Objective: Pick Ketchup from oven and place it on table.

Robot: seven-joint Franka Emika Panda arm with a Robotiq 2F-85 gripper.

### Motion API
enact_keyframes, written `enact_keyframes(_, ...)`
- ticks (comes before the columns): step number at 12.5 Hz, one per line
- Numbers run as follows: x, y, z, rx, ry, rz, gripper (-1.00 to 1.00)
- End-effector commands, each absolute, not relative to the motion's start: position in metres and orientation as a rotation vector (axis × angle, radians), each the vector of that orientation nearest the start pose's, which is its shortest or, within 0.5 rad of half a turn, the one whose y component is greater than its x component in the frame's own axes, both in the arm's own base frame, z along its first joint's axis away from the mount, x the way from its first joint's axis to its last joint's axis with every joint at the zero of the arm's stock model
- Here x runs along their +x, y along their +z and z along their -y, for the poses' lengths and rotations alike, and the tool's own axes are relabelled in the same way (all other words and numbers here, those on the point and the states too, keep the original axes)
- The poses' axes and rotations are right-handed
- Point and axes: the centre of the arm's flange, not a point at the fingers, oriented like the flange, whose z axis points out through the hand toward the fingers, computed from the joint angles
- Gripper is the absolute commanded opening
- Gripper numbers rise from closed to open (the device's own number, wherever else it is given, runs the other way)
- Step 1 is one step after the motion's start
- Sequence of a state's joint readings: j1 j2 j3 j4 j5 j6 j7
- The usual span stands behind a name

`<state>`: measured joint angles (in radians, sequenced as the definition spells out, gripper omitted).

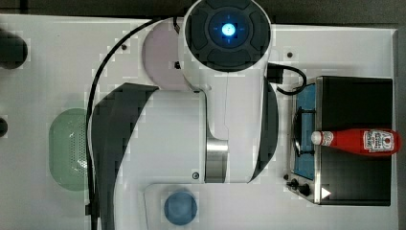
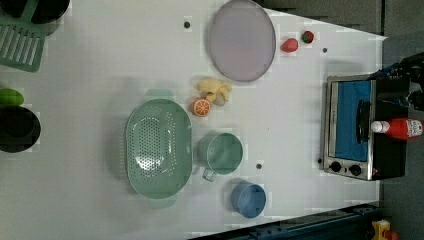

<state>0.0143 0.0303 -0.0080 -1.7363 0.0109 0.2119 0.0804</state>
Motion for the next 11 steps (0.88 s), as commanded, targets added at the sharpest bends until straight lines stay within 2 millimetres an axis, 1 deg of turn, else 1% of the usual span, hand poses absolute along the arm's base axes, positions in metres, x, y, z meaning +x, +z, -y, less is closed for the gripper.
enact_keyframes(1,0.418,0.652,0.007,-2.859,0.106,-1.307,0.48)
enact_keyframes(2,0.418,0.652,0.007,-2.858,0.107,-1.308,0.85)
enact_keyframes(3,0.419,0.650,0.013,-2.853,0.109,-1.323,1.00)
enact_keyframes(4,0.422,0.648,0.019,-2.842,0.111,-1.340,1.00)
enact_keyframes(7,0.438,0.636,0.061,-2.761,0.083,-1.438,1.00)
enact_keyframes(8,0.447,0.626,0.087,-2.712,0.071,-1.498,1.00)
enact_keyframes(9,0.452,0.618,0.106,-2.680,0.065,-1.541,1.00)
enact_keyframes(11,0.465,0.589,0.165,-2.579,0.053,-1.681,1.00)
